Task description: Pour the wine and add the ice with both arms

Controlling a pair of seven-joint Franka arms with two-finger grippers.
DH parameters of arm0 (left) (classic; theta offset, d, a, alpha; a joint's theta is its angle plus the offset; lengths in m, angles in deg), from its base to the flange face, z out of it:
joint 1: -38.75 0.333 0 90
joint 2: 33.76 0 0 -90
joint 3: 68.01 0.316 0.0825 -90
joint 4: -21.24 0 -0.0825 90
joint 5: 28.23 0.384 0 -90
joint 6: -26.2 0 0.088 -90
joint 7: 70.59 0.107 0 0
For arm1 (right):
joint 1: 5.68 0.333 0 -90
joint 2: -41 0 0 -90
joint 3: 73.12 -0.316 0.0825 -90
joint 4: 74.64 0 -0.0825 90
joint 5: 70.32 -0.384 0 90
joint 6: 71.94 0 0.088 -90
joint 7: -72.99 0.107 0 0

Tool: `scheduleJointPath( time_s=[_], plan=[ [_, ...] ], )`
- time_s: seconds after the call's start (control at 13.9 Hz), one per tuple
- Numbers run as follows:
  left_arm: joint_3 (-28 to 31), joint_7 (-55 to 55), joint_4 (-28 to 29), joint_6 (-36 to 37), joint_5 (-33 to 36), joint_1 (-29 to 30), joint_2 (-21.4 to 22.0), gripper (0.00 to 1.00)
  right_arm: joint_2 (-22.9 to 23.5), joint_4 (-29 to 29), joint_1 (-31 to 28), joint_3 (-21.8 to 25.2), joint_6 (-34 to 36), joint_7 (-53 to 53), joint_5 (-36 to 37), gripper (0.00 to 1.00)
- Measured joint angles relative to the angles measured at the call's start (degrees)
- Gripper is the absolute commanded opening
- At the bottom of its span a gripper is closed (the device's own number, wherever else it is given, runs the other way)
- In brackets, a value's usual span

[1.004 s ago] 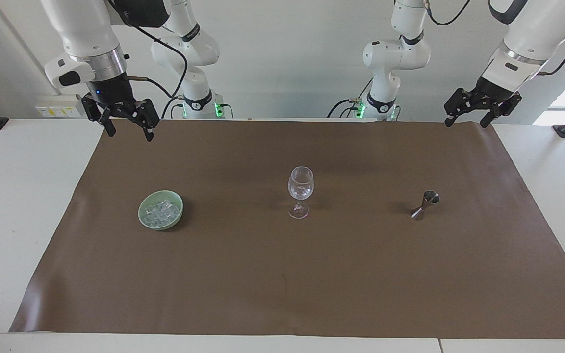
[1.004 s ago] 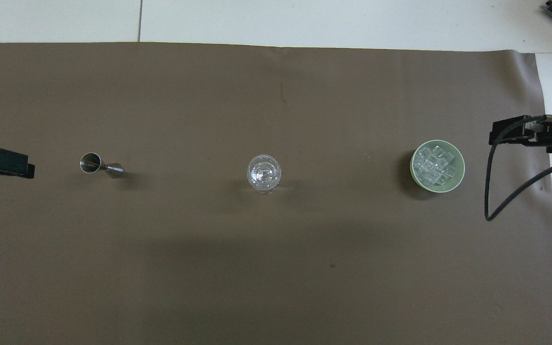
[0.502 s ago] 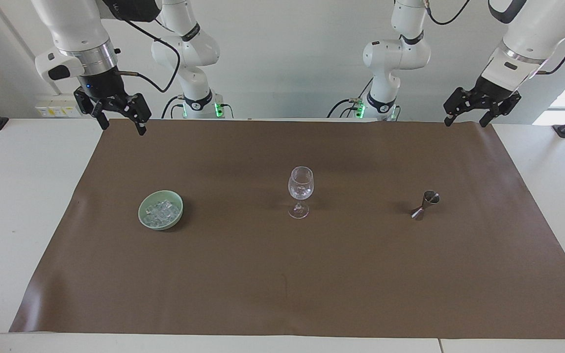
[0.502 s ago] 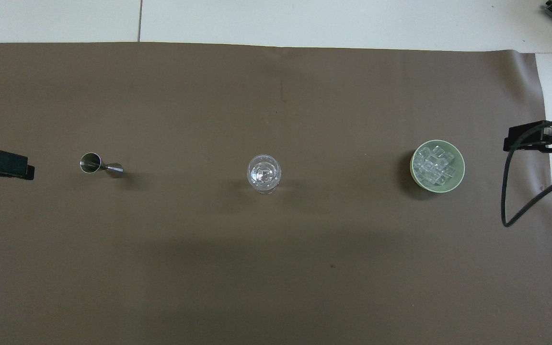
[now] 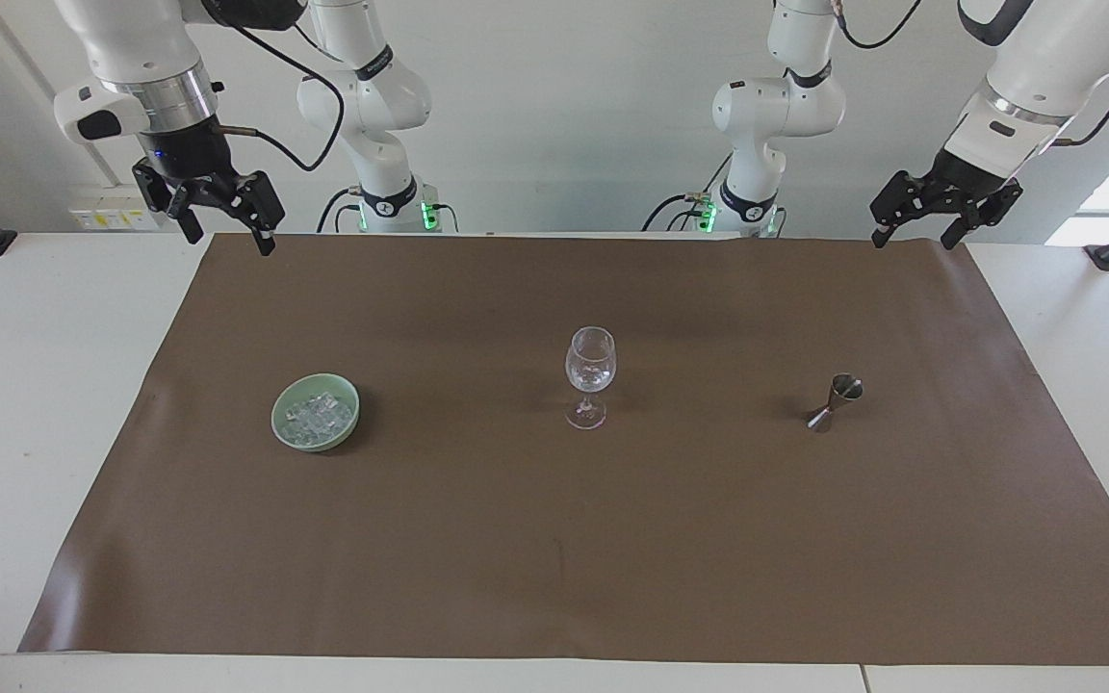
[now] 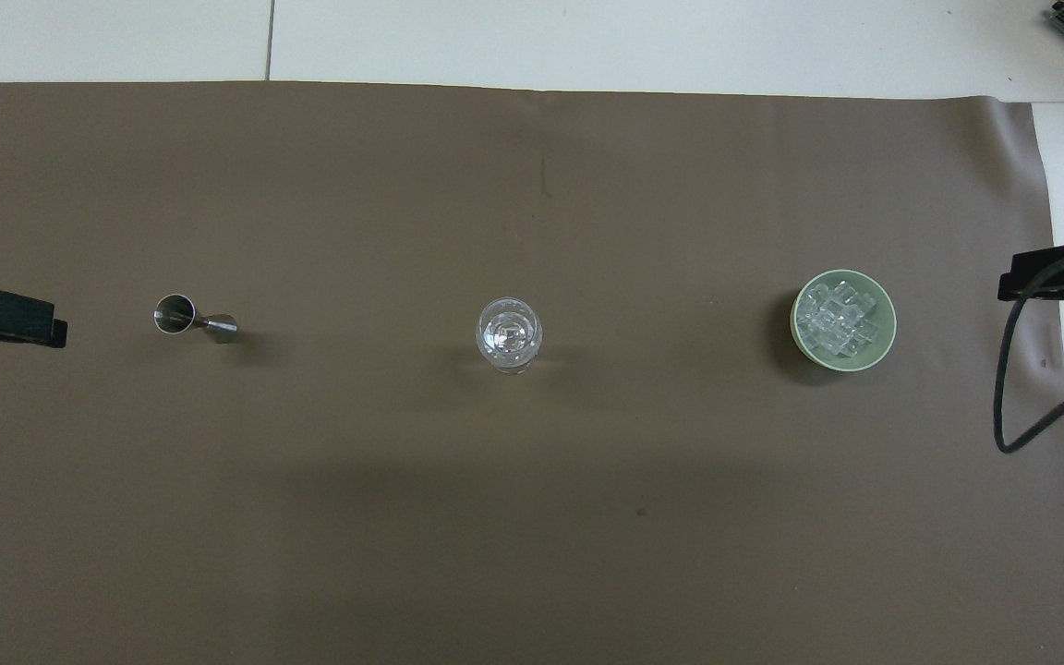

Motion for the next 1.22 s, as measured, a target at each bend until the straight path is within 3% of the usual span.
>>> scheduleJointPath(
  time_s=[0.57, 0.86, 1.22],
  plan=[
    [-0.4, 0.0, 0.0, 0.0, 0.0, 0.0, 0.0, 1.00, 0.4, -2.6, -0.1, 0.1, 1.0, 0.0, 0.1, 1.00],
    [-0.4, 0.0, 0.0, 0.0, 0.0, 0.0, 0.0, 1.00, 0.3, -3.2, 2.9, 3.5, 1.0, 0.0, 0.1, 1.00],
    [-0.4, 0.0, 0.0, 0.0, 0.0, 0.0, 0.0, 1.00, 0.5, -3.2, 2.9, 4.1, 0.9, -1.0, 0.1, 1.00]
  ],
)
